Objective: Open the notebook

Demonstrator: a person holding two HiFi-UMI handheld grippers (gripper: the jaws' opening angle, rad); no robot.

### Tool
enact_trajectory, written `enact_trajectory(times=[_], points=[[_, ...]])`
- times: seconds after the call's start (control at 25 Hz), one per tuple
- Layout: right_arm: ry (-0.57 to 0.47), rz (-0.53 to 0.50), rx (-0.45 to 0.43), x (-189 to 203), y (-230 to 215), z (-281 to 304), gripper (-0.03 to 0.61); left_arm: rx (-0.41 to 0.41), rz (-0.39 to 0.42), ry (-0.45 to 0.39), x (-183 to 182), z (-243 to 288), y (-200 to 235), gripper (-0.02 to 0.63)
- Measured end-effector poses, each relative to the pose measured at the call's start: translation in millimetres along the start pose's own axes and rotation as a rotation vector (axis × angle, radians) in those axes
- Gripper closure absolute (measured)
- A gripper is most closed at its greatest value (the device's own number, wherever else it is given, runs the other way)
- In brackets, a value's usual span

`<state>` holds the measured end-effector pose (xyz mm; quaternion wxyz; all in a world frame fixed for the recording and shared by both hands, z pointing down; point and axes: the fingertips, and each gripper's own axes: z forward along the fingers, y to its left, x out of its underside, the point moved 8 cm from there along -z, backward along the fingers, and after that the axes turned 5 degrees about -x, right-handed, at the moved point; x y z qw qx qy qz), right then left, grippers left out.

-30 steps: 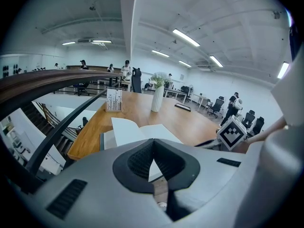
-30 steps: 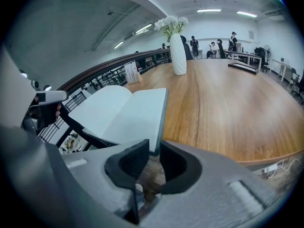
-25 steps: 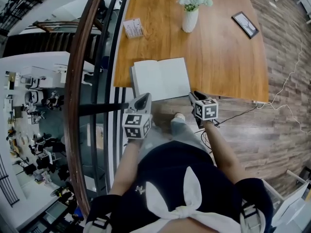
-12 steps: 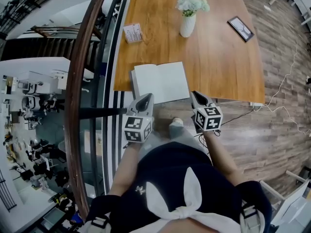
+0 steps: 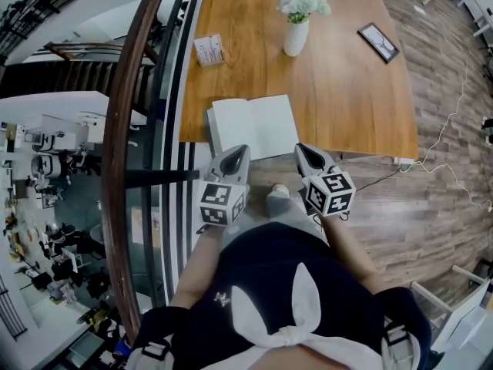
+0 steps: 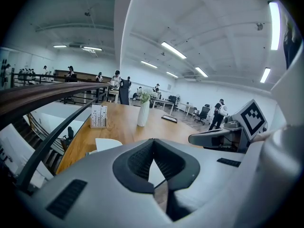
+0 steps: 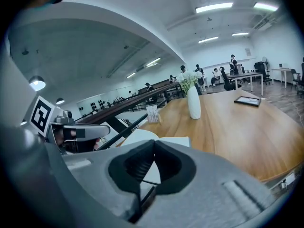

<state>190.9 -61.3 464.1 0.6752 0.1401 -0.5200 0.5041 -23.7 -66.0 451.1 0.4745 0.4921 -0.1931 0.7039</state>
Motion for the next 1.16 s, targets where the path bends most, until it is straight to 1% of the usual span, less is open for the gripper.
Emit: enact_trajectory(times=[0.16, 0.4, 0.6, 1.16], points=[[-0.020, -0.030, -0.018, -13.7, 10.9, -1.7, 0.581, 0.019, 0.032, -0.014, -14.9, 0.8, -2.9, 0.597], [-0.041, -0.075, -0.018, -31.6, 17.6, -5.6, 0.581, 0.053, 0.049, -0.044, -35.1, -2.8, -9.0, 0.597], [-0.035, -0.100, -0.008, -34.2, 21.1, -3.4, 0.581, 0.067, 0.054, -0.048, -38.0, -2.9, -12.6, 0.597], [-0.041, -0.108, -0.013, -45.6, 33.0, 4.5, 0.581, 0.082, 0.070, -0.059, -47.1, -3.1, -11.7, 0.597]])
